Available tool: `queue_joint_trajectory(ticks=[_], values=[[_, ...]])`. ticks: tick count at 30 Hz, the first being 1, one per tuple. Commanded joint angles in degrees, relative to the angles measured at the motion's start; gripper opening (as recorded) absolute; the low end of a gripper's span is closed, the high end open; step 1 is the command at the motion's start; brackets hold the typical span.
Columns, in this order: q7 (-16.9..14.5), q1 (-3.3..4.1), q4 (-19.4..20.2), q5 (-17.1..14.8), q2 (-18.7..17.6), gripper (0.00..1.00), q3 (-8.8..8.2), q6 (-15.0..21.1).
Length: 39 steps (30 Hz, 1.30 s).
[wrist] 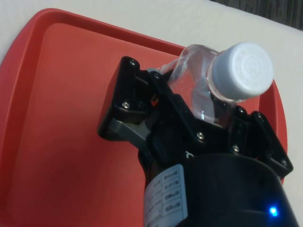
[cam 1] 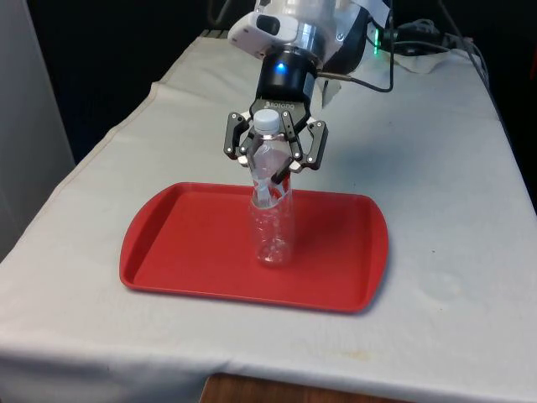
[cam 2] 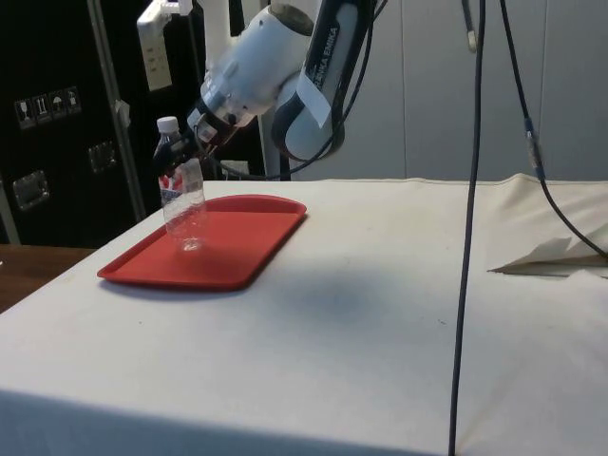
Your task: Place the bottle upright on the tray.
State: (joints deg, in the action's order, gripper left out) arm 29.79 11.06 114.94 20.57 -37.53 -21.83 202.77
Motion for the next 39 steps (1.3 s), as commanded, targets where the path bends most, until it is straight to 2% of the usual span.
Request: queue_joint_trajectory(ticks=[1, 3, 4, 12, 39], values=[[0.23, -0.17, -0.23, 0.0, -0.11, 0.28, 0.34, 0.11], [0.0, 0.0, -0.06, 0.0, -0.06, 0.28, 0.0, 0.0], [0.23, -0.23, -0.29, 0.0, -0.29, 0.28, 0.34, 0.17], [0.0, 0.0, -0.29, 0.0, -0.52, 0.28, 0.0, -0.06], [-0.11, 0.0, -0.74, 0.0, -0.97, 0.28, 0.06, -0.11]])
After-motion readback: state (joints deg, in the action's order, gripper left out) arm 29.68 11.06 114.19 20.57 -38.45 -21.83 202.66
